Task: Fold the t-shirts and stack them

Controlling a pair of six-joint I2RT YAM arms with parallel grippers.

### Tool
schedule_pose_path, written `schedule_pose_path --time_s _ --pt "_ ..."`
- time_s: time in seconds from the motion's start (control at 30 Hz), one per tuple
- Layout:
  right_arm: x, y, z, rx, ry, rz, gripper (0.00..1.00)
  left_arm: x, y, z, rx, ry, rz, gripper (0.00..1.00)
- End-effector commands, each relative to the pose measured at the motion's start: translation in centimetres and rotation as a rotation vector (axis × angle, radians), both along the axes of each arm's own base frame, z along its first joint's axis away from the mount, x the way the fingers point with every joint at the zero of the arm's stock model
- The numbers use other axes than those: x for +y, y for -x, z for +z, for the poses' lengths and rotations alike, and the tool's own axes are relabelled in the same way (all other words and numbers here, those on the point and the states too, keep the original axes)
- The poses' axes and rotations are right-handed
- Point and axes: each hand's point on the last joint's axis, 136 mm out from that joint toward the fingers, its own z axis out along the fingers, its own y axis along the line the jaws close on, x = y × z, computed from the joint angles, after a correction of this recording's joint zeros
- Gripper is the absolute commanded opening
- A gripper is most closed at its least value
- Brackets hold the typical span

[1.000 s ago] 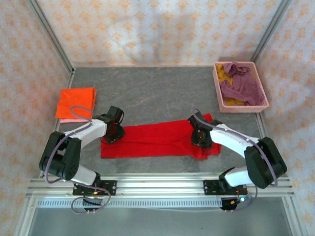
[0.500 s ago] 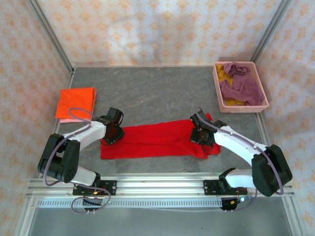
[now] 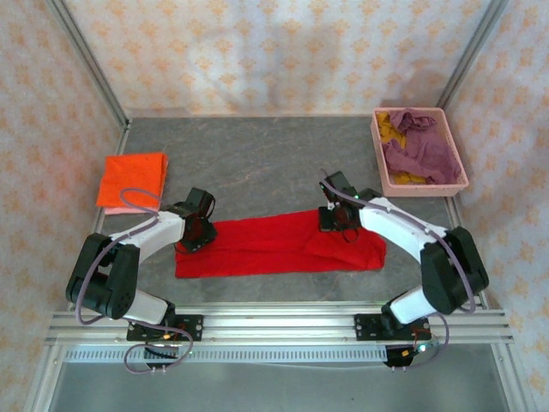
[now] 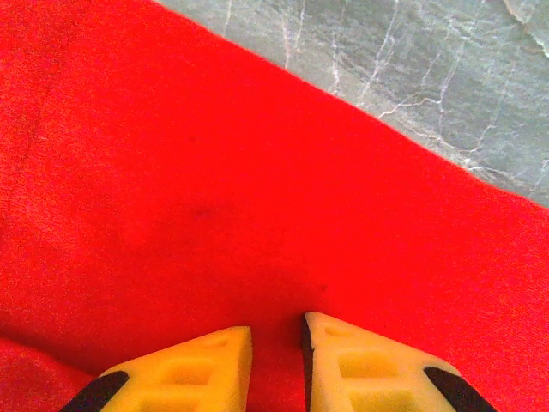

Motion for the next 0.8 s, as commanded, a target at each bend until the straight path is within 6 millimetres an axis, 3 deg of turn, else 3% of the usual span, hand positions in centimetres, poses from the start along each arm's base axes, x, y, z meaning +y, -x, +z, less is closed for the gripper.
schedule_pose_path --time_s 0.0,0.17,0.23,0.37,0.47,0.53,0.63,0.77 --pt "1.2 -0.6 0.1 0.006 0.022 0.152 0.0 0.8 0.7 -0.4 0.027 -0.047 0.008 0.23" --pt "2.1 -0.8 -1.0 0.044 0.026 0.203 0.0 0.9 0.6 -0.2 0.025 -0.05 0.01 0.23" --pt "1.9 -0.9 -1.1 0.047 0.038 0.195 0.05 0.9 0.6 -0.1 0.023 -0.051 0.009 0.22" --pt "1.0 -1.6 0.7 -0.034 0.044 0.108 0.54 0.8 0.1 0.8 -0.01 -0.049 0.002 0.3" --pt "0.0 -1.8 2.9 -0.125 0.006 0.005 0.67 0.8 -0.6 2.4 -0.066 -0.043 -0.005 0.48" --pt "-0.5 -1.3 3.8 -0.163 -0.044 -0.066 0.7 0.7 -1.2 3.8 -0.115 -0.034 -0.005 0.62" --pt "-1.2 0.0 3.8 -0.167 -0.122 -0.194 0.7 0.2 -2.1 5.4 -0.167 -0.012 -0.019 0.75" --pt "-2.3 2.3 1.5 -0.128 -0.213 -0.351 0.63 0.1 -2.6 6.0 -0.18 -0.013 -0.032 0.74"
